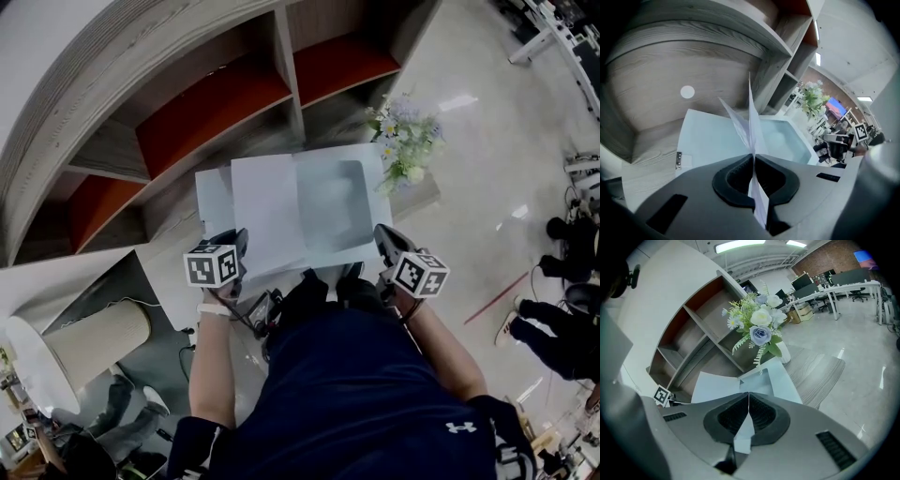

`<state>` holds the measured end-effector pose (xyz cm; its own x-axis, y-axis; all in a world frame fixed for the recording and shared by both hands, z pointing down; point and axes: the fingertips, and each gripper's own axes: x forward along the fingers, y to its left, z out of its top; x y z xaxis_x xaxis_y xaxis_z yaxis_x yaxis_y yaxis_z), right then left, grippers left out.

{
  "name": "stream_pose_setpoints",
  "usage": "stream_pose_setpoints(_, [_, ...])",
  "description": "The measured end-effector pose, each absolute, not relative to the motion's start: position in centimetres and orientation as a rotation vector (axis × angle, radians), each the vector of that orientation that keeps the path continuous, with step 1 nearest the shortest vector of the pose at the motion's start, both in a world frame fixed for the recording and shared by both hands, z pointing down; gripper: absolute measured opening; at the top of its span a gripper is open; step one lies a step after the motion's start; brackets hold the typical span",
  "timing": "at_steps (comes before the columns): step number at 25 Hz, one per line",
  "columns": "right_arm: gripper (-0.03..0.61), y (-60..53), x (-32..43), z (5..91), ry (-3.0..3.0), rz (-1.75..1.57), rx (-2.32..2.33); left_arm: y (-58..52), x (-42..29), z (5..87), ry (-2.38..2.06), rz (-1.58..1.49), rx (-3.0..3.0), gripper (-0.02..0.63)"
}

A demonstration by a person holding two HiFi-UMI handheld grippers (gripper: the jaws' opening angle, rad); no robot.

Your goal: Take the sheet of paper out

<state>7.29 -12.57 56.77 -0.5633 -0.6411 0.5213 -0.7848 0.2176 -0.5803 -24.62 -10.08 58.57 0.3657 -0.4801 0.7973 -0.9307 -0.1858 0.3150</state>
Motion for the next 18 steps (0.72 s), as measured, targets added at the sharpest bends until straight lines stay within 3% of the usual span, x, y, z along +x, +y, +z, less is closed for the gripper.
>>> stream_pose_setpoints(18, [0.015, -12.7, 7.4, 55.9, -2.338, 1.315, 1.362, -9.6, -22.3, 52.0, -1.261, 0.847, 1.928, 0.018])
